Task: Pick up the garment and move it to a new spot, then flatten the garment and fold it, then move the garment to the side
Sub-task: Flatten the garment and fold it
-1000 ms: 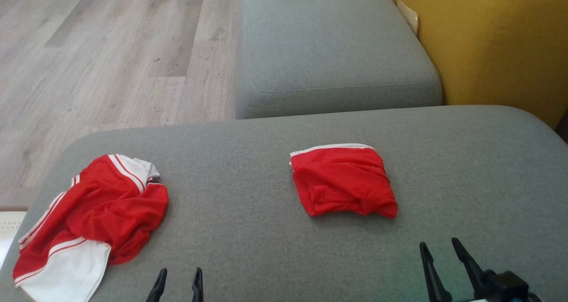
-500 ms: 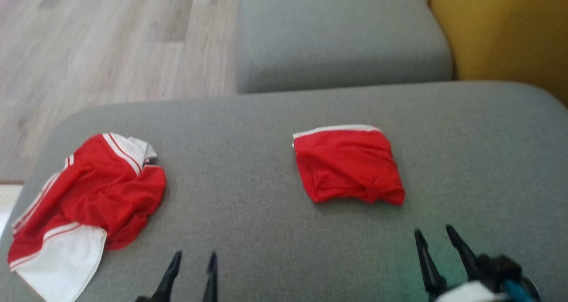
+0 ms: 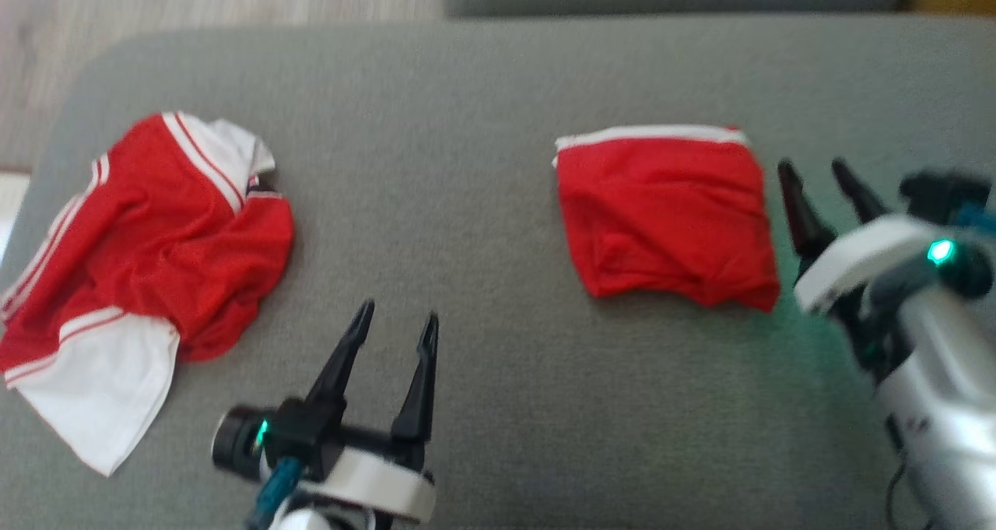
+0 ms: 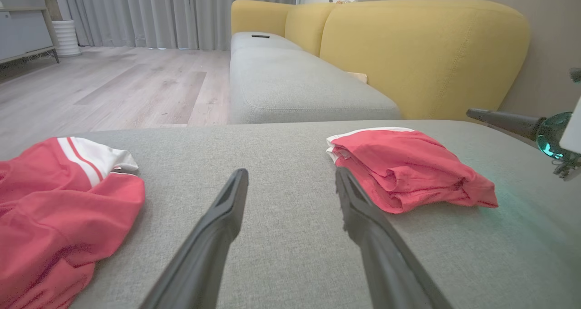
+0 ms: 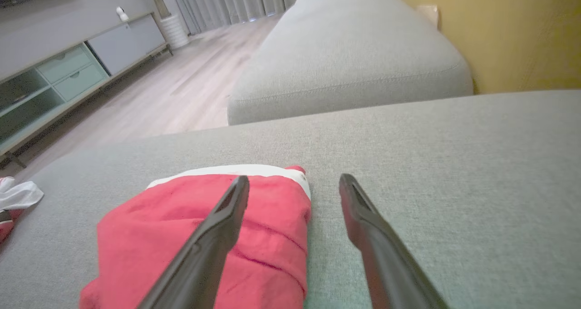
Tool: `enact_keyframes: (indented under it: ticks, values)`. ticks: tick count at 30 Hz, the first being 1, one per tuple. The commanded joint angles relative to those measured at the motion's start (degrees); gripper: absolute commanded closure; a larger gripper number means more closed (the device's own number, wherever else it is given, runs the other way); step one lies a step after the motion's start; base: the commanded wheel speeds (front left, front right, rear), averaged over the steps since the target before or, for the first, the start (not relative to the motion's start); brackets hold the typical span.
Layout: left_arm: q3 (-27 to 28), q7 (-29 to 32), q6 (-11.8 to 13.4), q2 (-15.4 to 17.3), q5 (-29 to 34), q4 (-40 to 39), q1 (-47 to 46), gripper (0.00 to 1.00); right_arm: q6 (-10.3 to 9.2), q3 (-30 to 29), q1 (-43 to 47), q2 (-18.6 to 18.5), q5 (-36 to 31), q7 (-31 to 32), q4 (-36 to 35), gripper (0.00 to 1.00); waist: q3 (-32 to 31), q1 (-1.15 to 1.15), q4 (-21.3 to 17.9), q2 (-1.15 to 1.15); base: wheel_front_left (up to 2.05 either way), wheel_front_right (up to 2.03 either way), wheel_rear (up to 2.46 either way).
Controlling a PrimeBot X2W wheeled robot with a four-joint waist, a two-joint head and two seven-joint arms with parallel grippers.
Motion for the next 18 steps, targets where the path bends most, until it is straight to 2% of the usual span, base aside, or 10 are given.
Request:
enact_keyframes:
  ticks: [1, 4, 11, 12, 14, 18]
  values:
    - [0.91, -0.7, -0.33, -0.39, 0.37, -1.48, -3.14, 0.0, 0.39, 2.17, -2.51, -1.82, 2.51, 2.53, 0.15, 0.0, 4.68, 0.0, 2.45, 0.0, 0.0, 0.0, 0.0]
    - [0.1, -0.7, -0.21, -0.39, 0.13, -1.17, -5.42, 0.0, 0.39, 4.58, -4.76, -3.78, 6.5, 7.79, 3.01, 0.0, 6.11, 0.0, 3.26, 0.0, 0.0, 0.0, 0.0]
    - [-0.24, -0.7, 1.02, -0.39, -0.32, -1.81, -7.05, 0.0, 0.39, 9.29, -4.67, -5.02, 12.96, 14.19, 3.65, 0.0, 7.58, 0.0, 3.21, 0.0, 0.0, 0.0, 0.0]
    - [-0.31, -0.7, 1.08, -0.39, -0.35, -1.97, -7.11, 0.0, 0.39, 9.77, -4.36, -5.0, 14.0, 14.7, 3.41, 0.11, 7.71, 0.0, 3.01, 0.0, 0.0, 0.0, 0.0]
    - [-0.35, -0.7, 1.19, -0.39, -0.35, -2.23, -7.19, 0.0, 0.39, 10.92, -4.07, -5.47, 14.85, 14.79, 2.59, 1.0, 8.03, 0.0, 2.41, 0.0, 0.0, 0.0, 0.0]
    - [-0.1, -0.7, 1.28, -0.39, -0.26, -3.13, -7.74, 0.0, 0.39, 12.5, -4.94, -8.62, 12.91, 12.74, 1.45, 1.0, 9.54, 0.0, 0.12, 0.0, 0.0, 0.0, 0.0]
